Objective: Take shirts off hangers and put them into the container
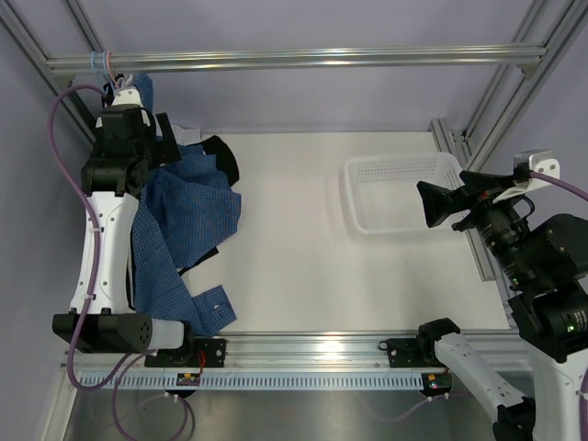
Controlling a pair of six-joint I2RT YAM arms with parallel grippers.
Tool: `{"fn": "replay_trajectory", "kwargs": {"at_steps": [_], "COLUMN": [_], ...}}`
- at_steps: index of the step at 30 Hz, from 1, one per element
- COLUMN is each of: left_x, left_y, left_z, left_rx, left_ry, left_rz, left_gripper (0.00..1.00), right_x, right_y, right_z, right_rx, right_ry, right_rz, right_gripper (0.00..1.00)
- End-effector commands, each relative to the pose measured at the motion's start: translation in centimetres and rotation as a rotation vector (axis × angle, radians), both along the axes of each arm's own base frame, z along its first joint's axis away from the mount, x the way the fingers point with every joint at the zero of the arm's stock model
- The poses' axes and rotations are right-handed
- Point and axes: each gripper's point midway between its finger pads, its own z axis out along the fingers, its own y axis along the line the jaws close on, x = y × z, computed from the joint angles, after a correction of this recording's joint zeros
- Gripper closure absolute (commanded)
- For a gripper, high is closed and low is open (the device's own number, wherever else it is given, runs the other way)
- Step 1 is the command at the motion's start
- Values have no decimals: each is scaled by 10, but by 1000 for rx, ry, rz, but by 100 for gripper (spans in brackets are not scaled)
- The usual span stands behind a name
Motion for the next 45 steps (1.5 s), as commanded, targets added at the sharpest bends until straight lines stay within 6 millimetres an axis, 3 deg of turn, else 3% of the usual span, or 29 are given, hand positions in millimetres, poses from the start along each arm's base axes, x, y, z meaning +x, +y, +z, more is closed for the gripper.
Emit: {"fn": "replay_trajectory", "kwargs": {"at_steps": [1, 14, 25, 37, 41, 45], "left_x": [3, -16, -20, -2, 8, 18], "left_y": [9, 32, 32, 18, 12, -11], "left_z": [5, 14, 23, -14, -16, -4], "left_rx": [37, 135, 139, 94, 75, 12], "left_ry": [-16, -26, -55, 31, 30, -27], "left_rz": [32, 121, 121, 48, 16, -96], "left_gripper": [1, 1, 1, 1, 9, 31], "right_x": [-1, 0, 0, 2, 2, 3], "right_y": [0, 3, 5, 7, 7, 7], "right_z": [8, 5, 4, 0, -1, -2], "right_rx": [-6, -19, -31, -36, -36, -37], "right_ry": [-41, -40, -42, -39, -35, -34], "right_rz": [1, 15, 26, 29, 32, 32], "right_gripper": [1, 0, 1, 0, 1, 1]}}
